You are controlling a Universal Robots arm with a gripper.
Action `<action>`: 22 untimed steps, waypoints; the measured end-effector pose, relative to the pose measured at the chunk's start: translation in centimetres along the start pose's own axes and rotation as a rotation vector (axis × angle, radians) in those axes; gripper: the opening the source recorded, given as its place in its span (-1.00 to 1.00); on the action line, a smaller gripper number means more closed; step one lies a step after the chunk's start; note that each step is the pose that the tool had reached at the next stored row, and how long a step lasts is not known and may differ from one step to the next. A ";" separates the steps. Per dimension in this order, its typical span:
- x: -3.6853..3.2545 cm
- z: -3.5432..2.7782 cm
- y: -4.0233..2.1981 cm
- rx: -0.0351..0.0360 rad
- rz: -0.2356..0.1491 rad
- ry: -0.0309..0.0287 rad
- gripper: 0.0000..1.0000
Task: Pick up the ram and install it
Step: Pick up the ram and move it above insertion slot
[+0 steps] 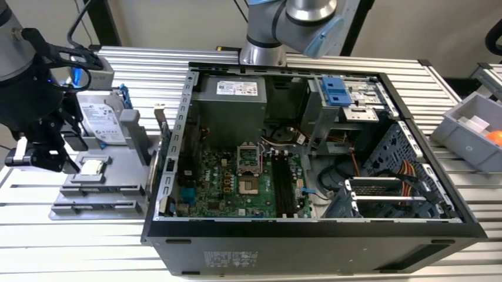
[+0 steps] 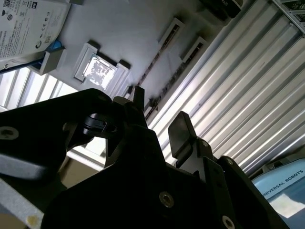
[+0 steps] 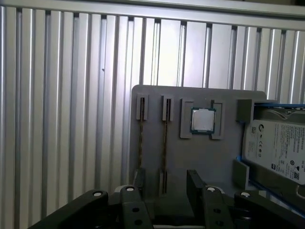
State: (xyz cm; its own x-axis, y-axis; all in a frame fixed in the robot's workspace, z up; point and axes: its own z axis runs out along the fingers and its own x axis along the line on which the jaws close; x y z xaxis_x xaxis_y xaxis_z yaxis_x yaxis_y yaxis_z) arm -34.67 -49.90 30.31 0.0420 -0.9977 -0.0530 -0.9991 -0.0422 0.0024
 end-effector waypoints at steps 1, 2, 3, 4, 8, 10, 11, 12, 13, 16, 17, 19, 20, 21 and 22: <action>0.01 0.08 0.00 0.0000 0.000 0.0000 1.00; 0.01 0.16 0.00 0.0000 0.000 0.0000 1.00; 0.02 0.24 0.01 0.0000 0.000 0.0000 1.00; 0.04 0.32 0.01 0.0000 0.000 0.0000 1.00; 0.09 0.59 0.00 -0.0001 0.000 0.0001 1.00; 0.13 0.73 0.00 -0.0001 0.000 0.0000 1.00; 0.15 0.79 0.00 -0.0001 0.000 0.0000 1.00; 0.17 0.86 0.00 -0.0002 0.000 0.0001 1.00; 0.19 0.92 0.00 -0.0001 0.000 0.0000 1.00; 0.28 1.09 0.01 -0.0003 0.000 0.0000 1.00; 0.32 1.16 0.00 -0.0003 0.000 -0.0001 1.00; 0.41 1.26 0.01 -0.0004 0.000 -0.0001 1.00; 0.47 1.30 0.01 -0.0005 0.000 0.0000 1.00; 0.53 1.36 0.02 -0.0006 0.000 0.0000 1.00; 0.59 1.41 0.02 -0.0007 0.000 0.0000 1.00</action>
State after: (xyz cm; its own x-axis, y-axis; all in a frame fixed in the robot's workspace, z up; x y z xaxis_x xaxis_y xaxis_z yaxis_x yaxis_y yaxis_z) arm -34.66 -50.42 28.88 0.0420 -0.9977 -0.0530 -0.9991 -0.0422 0.0030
